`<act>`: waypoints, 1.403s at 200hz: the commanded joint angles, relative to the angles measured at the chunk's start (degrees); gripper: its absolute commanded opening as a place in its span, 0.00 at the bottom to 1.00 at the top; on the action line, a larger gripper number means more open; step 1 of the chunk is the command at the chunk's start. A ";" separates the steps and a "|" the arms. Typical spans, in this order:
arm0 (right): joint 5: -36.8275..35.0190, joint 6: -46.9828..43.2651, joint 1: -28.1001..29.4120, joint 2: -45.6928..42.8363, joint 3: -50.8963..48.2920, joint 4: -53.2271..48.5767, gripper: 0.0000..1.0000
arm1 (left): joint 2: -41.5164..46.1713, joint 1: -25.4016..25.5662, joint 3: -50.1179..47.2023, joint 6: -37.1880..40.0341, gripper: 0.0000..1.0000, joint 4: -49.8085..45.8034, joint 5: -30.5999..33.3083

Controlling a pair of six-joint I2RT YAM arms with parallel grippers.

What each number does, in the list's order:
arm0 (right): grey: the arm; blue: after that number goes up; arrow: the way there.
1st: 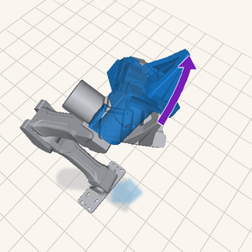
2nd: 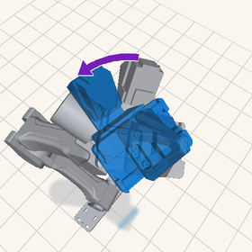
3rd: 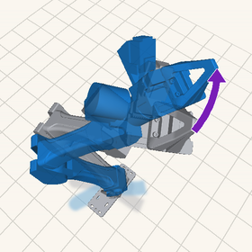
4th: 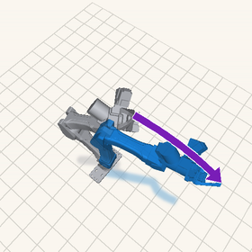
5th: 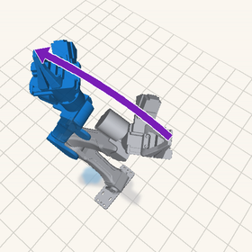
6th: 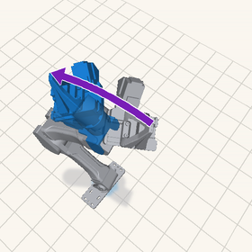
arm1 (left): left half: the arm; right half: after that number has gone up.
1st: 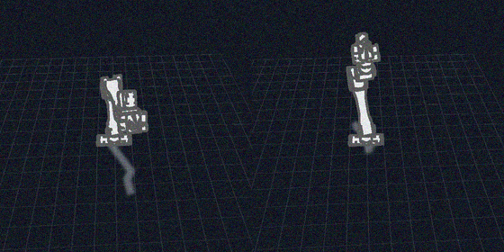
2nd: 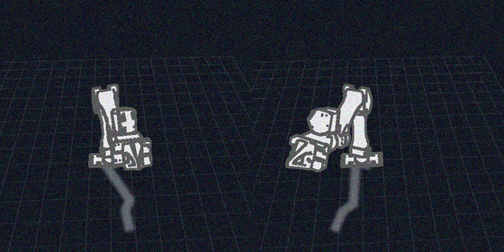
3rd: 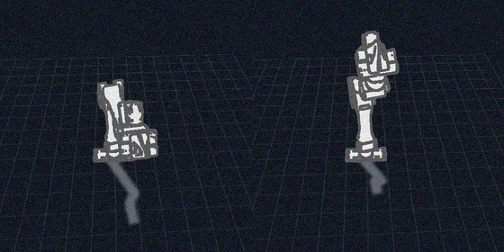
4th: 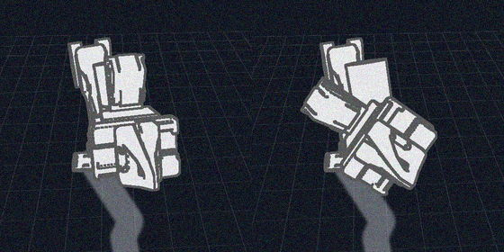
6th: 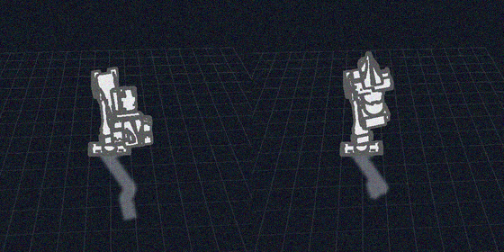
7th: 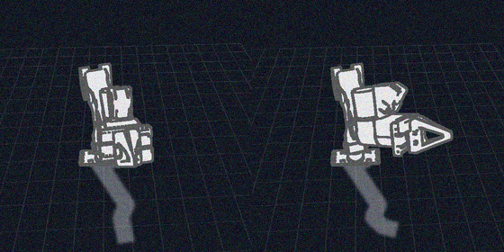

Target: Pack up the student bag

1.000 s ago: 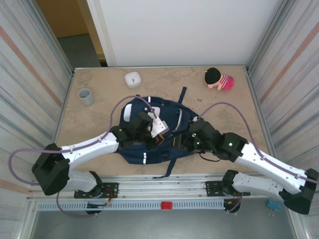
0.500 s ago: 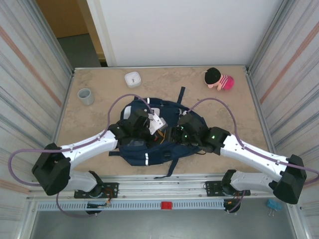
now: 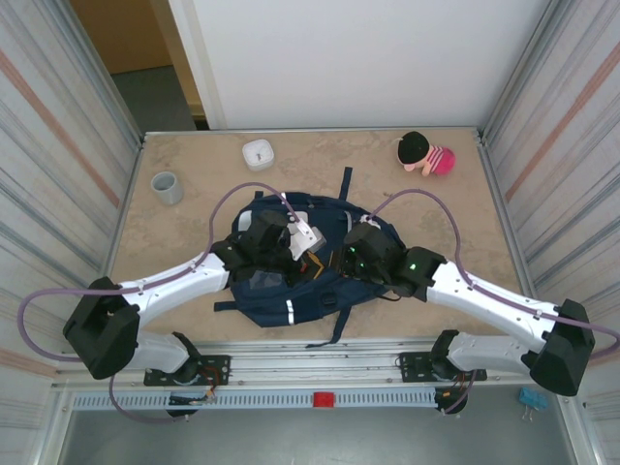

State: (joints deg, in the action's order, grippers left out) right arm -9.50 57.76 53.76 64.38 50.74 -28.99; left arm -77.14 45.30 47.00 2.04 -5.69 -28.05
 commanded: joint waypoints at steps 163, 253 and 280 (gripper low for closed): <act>-0.22 -6.23 -3.64 3.32 4.64 -8.82 0.10 | 2.51 -0.35 0.99 0.72 0.00 0.64 -0.64; 3.53 -7.39 -1.32 -1.66 6.36 -8.71 0.45 | 1.31 -0.33 0.05 -3.37 0.00 5.10 -3.68; -0.22 -8.60 1.44 0.55 6.36 -9.70 0.47 | 1.51 -0.30 0.02 -3.96 0.00 5.64 -3.83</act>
State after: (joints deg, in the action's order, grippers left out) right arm -5.30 50.46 53.32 63.64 55.42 -36.47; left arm -77.10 44.95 46.89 -0.01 -5.17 -27.66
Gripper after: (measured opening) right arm 0.469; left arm 0.056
